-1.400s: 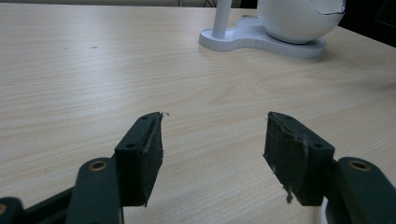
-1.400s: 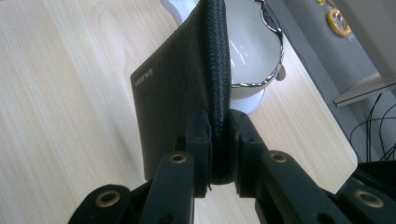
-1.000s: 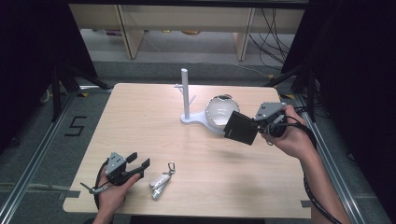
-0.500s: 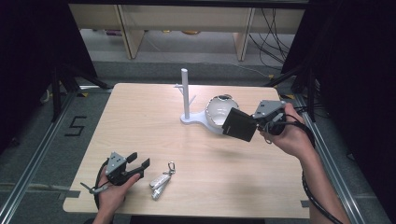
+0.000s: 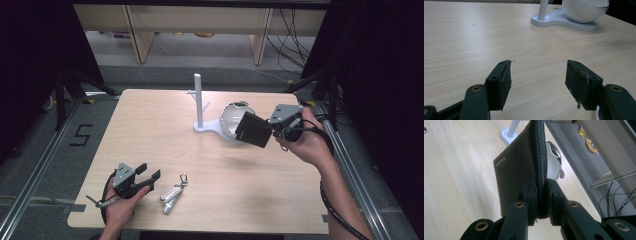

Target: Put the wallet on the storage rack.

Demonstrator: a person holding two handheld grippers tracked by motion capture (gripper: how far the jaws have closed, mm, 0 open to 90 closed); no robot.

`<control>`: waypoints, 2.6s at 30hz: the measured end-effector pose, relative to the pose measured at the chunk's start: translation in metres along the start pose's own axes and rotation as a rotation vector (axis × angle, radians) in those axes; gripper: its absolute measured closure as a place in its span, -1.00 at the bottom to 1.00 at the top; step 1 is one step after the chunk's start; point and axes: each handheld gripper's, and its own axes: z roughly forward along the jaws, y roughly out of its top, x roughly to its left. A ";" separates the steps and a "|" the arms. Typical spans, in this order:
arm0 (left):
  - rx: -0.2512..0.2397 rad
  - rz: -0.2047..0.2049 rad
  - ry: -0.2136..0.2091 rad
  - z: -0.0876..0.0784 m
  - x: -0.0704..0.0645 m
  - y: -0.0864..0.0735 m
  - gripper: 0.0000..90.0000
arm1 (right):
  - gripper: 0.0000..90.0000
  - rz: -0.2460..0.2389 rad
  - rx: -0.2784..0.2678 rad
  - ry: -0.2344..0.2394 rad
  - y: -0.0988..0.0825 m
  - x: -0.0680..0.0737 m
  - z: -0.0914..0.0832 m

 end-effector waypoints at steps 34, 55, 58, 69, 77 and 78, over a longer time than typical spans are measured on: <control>-0.009 -0.006 -0.006 0.000 0.001 0.000 -0.19 | 0.79 -0.021 -0.055 -0.024 0.018 -0.007 0.019; -0.004 -0.002 0.000 0.000 0.000 0.000 -0.19 | 0.79 -0.014 -0.066 -0.056 0.027 -0.014 0.031; -0.004 -0.003 0.000 0.000 0.000 0.000 -0.19 | 0.79 -0.013 -0.065 -0.061 0.027 -0.014 0.034; -0.004 -0.002 -0.001 0.000 0.000 0.000 -0.19 | 0.79 -0.016 -0.034 -0.068 0.029 -0.019 0.047; -0.005 -0.003 -0.001 0.000 0.000 0.000 -0.19 | 0.79 -0.011 -0.034 -0.077 0.034 -0.022 0.058; -0.009 -0.004 -0.007 0.000 0.000 0.000 -0.19 | 0.79 -0.006 -0.033 -0.077 0.035 -0.021 0.059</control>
